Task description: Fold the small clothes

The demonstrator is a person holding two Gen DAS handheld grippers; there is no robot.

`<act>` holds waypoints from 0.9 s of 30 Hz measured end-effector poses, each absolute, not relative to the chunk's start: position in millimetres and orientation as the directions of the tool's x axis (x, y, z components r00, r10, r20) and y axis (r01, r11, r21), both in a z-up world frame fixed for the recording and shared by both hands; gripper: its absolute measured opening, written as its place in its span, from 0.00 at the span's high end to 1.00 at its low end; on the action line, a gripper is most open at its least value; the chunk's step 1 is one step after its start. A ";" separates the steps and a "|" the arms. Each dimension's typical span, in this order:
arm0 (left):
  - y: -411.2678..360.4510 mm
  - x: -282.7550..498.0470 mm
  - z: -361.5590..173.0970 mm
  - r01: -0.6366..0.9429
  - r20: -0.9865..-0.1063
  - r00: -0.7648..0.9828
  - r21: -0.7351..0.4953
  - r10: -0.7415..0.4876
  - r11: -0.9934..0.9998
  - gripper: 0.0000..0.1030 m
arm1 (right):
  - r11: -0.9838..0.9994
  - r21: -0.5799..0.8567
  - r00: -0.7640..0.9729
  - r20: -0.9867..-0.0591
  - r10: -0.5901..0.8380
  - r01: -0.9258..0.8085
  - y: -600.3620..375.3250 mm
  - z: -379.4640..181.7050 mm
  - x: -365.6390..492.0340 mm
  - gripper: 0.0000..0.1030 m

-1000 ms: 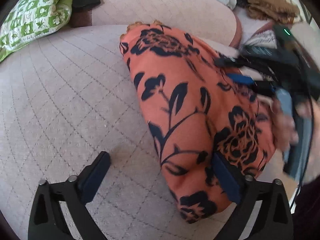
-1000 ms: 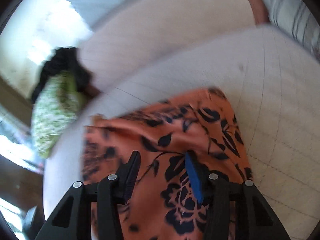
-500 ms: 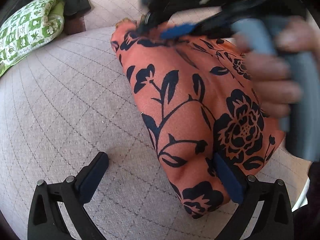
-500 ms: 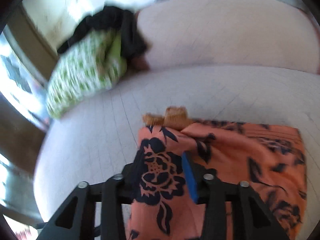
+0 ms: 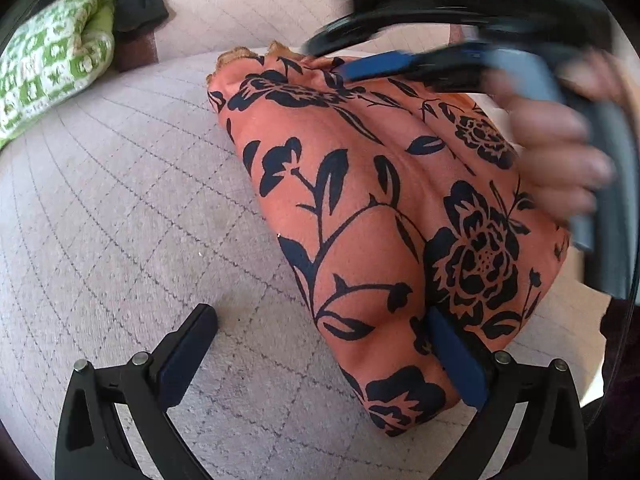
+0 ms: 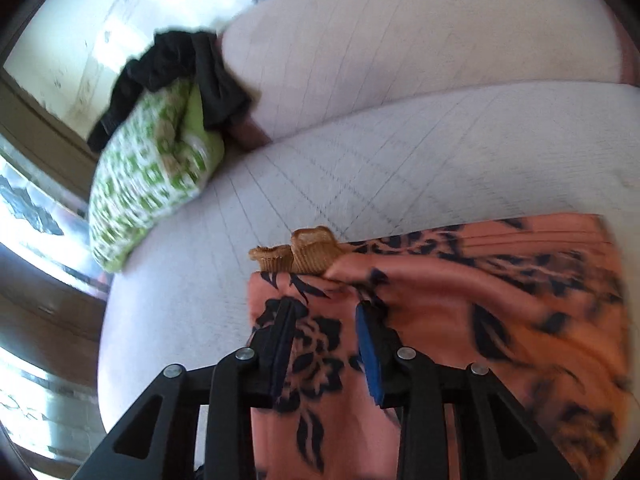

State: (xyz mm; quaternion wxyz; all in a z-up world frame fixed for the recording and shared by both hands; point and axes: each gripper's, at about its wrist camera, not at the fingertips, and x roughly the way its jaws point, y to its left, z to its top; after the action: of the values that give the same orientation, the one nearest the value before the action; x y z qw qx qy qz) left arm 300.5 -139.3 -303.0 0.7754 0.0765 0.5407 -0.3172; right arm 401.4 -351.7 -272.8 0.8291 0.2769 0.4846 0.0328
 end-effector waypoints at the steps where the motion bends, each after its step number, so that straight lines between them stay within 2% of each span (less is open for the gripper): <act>1: -136.0 303.9 -300.7 0.556 -0.885 0.205 -0.246 -0.417 0.794 0.00 | 0.838 0.499 0.547 -0.775 0.318 0.219 -356.2 -263.3 392.9 0.63; 6: -115.7 314.9 -282.2 0.472 -0.853 0.297 -0.260 -0.430 0.843 0.00 | 0.773 0.552 0.625 -0.733 0.269 0.314 -394.6 -231.3 330.5 0.63; 10: -105.7 313.4 -263.2 0.459 -0.815 0.393 -0.227 -0.426 0.859 0.00 | 0.730 0.583 0.632 -0.726 0.270 0.357 -408.8 -230.2 280.6 0.63; 14: -116.1 307.8 -271.6 0.499 -0.845 0.374 -0.164 -0.382 0.851 0.00 | 0.714 0.576 0.602 -0.751 0.271 0.398 -416.0 -241.7 240.7 0.64; 17: -134.2 293.8 -290.0 0.561 -0.883 0.339 -0.088 -0.325 0.823 0.00 | 0.724 0.505 0.524 -0.820 0.231 0.471 -415.3 -265.8 231.5 0.65; 19: -136.5 287.6 -293.2 0.581 -0.881 0.337 -0.083 -0.333 0.810 0.00 | 0.731 0.481 0.477 -0.846 0.241 0.484 -421.5 -288.6 227.8 0.67; 22: -140.8 284.0 -294.0 0.600 -0.881 0.341 -0.064 -0.328 0.797 0.00 | 0.730 0.514 0.489 -0.826 0.280 0.451 -427.4 -293.1 227.3 0.68; 27: -138.8 291.6 -299.5 0.585 -0.888 0.302 -0.115 -0.347 0.803 0.00 | 0.660 0.603 0.557 -0.766 0.321 0.448 -443.1 -282.8 219.2 0.68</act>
State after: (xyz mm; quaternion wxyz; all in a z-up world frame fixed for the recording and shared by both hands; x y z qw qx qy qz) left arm 291.6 -138.8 -299.5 0.7985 0.1159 0.5137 -0.2918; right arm 219.2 -443.1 -282.8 0.7813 0.4102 0.4687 -0.0409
